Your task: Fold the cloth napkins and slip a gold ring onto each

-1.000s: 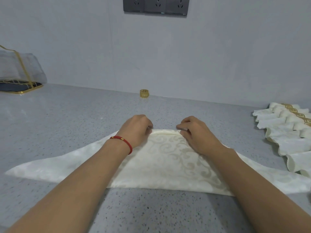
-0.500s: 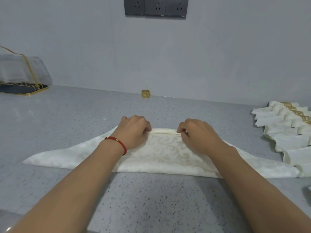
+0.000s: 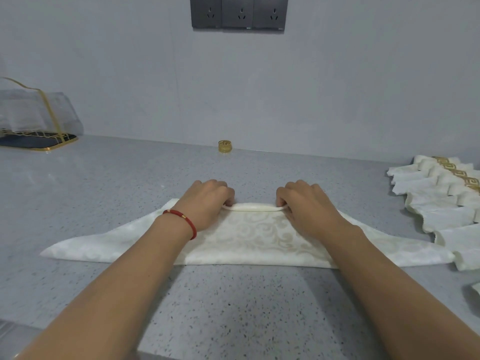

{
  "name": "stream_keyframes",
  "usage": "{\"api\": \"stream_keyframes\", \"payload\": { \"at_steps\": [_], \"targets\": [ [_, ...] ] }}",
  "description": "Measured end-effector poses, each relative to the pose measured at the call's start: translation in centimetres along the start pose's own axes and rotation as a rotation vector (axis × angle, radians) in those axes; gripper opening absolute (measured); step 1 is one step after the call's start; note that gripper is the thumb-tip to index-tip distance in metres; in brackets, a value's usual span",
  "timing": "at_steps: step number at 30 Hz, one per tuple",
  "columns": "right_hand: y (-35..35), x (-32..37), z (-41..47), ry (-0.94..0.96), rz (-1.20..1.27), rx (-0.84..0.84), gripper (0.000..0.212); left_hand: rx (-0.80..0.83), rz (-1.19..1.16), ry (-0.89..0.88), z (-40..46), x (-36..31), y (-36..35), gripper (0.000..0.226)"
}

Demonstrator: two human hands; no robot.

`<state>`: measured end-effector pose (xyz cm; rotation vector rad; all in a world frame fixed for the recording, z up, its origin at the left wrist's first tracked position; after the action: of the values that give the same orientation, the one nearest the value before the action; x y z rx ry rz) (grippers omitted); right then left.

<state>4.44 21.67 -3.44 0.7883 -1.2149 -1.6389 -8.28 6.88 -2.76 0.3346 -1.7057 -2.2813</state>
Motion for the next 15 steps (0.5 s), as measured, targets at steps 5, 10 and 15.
{"api": "stream_keyframes", "payload": {
  "at_steps": [5,10,15],
  "targets": [
    [0.2,-0.8,-0.1,-0.092,0.167,0.062,0.021,0.019,-0.202,0.064,-0.8,0.5,0.5,0.022],
    [-0.7,-1.3,0.0,-0.023,0.158,0.052,0.015,-0.014,-0.322,0.219,-1.1,1.9,0.2,0.013],
    [0.5,-0.5,0.0,0.004,0.075,0.010,0.015,-0.060,-0.181,0.244,-0.8,1.9,0.3,0.016]
  ]
}}
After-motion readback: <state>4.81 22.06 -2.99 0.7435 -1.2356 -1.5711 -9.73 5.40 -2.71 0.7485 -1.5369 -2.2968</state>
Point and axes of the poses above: each hand's wrist, its own z-axis towards the middle knuckle, its own y-axis out of the back of the hand, x = y × z, the point moved 7 cm from there along z, towards the middle knuckle, and after that the axes turned 3 degrees about -y, right-handed, at the moved point
